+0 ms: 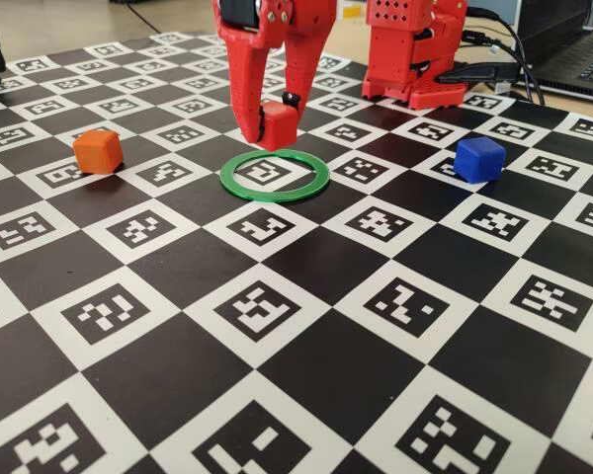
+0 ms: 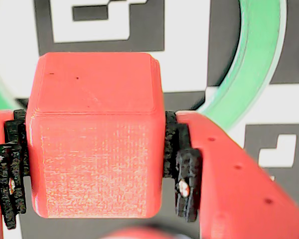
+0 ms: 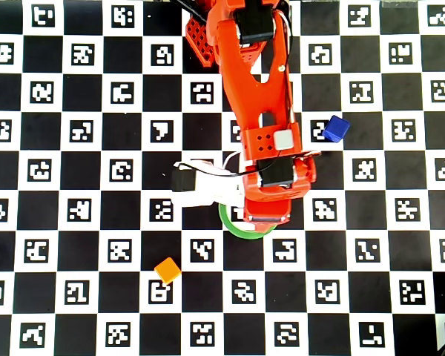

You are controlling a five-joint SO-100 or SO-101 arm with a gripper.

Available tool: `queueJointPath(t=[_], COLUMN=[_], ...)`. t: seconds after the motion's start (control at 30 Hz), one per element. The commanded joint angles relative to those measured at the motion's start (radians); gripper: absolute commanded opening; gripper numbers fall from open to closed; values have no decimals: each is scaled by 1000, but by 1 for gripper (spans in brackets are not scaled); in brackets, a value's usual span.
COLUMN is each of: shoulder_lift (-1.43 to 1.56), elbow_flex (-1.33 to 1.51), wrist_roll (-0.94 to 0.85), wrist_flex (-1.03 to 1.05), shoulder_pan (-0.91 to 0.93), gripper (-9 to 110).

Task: Grab the red cube then put it in the green circle then put the blue cube on top and finally the orange cube on top

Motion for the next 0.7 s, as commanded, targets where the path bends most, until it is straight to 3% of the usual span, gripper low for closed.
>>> queueJointPath(t=[0.0, 0.67], shoulder_lift=[69, 71], elbow_flex=[11, 130], wrist_roll=[-12, -43], wrist_flex=[-35, -175], shoulder_pan=[17, 23], gripper=[3, 3])
